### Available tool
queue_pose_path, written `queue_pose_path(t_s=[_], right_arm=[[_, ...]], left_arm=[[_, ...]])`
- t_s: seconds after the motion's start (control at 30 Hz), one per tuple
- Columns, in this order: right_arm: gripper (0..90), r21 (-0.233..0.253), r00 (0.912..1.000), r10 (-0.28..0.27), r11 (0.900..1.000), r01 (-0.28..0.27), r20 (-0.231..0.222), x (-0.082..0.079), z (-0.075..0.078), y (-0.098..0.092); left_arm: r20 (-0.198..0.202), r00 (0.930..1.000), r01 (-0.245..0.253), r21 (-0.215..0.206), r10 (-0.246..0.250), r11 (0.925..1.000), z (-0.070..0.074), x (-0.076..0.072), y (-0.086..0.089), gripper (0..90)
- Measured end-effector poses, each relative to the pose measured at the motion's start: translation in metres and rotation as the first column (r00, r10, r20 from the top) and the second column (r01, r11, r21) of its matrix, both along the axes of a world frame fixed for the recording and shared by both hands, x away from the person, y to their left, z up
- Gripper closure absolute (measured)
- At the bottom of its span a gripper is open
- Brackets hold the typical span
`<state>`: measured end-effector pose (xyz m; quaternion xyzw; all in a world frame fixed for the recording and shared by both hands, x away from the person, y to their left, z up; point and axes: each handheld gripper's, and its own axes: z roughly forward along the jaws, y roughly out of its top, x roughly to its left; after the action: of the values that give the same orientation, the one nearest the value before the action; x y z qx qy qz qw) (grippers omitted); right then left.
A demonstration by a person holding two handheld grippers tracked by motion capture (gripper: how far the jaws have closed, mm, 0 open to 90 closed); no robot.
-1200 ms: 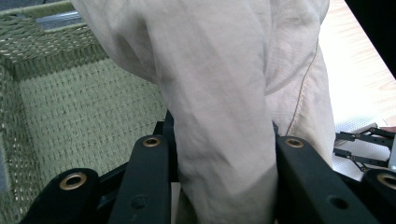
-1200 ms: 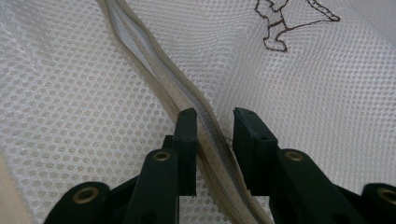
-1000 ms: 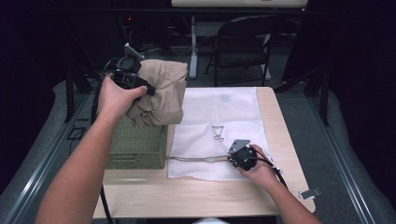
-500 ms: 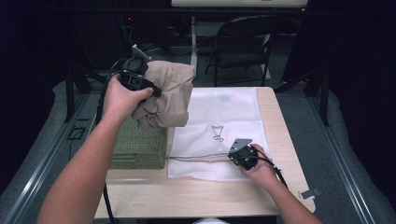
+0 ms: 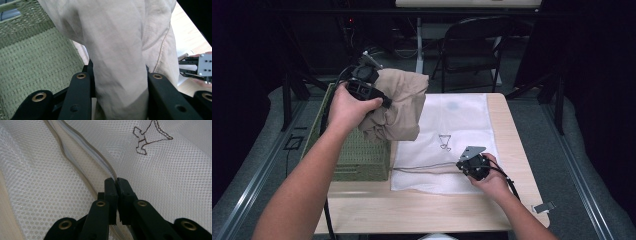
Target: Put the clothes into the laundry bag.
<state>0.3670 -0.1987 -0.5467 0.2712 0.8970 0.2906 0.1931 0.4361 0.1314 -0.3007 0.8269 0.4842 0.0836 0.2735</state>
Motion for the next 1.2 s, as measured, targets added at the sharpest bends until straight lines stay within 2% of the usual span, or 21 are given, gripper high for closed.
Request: queue_pose_path(t_s=[0.07,0.33,0.4,0.53,0.63,0.87,0.93,0.97,1.2], right_arm=[[87.2,0.018,1.0000,-0.006,1.000,0.006,0.004,0.000,0.001,0.000],[87.4,0.019,0.9999,-0.016,1.000,0.016,0.000,0.002,0.002,-0.001],[87.4,0.046,0.9996,-0.027,0.999,0.027,0.002,0.002,0.002,0.000],[87.5,0.055,0.9994,-0.033,0.998,0.033,0.010,0.003,0.006,-0.001],[87.5,0.074,0.9993,-0.034,0.997,0.033,0.015,0.003,0.008,-0.002],[87.6,0.085,0.9987,-0.045,0.995,0.043,0.023,0.001,0.012,-0.003],[87.6,0.075,0.9985,-0.044,0.996,0.041,0.033,0.001,0.015,-0.004],[87.6,0.098,0.9984,-0.047,0.994,0.044,0.031,0.001,0.014,-0.003],[87.6,0.108,0.9976,-0.051,0.993,0.046,0.047,0.000,0.018,-0.003]], left_arm=[[-0.002,0.9999,0.014,-0.007,-0.014,0.9999,-0.001,-0.002,-0.004,68.4],[-0.011,0.9990,0.043,-0.024,-0.043,0.9988,-0.004,-0.006,-0.011,68.4],[-0.014,0.9987,0.049,-0.027,-0.049,0.9985,-0.005,-0.007,-0.012,68.4],[-0.017,0.9977,0.066,-0.020,-0.066,0.9976,-0.007,-0.011,-0.015,68.4],[-0.017,0.9964,0.083,-0.030,-0.083,0.9961,-0.008,-0.015,-0.018,68.4],[-0.028,0.9915,0.126,-0.042,-0.127,0.9912,-0.018,-0.026,-0.022,68.4],[-0.029,0.9899,0.137,-0.040,-0.138,0.9897,-0.021,-0.029,-0.023,68.4],[-0.029,0.9896,0.140,-0.042,-0.141,0.9893,-0.023,-0.030,-0.024,68.3],[-0.031,0.9859,0.162,-0.053,-0.164,0.9853,-0.033,-0.037,-0.025,68.4]])
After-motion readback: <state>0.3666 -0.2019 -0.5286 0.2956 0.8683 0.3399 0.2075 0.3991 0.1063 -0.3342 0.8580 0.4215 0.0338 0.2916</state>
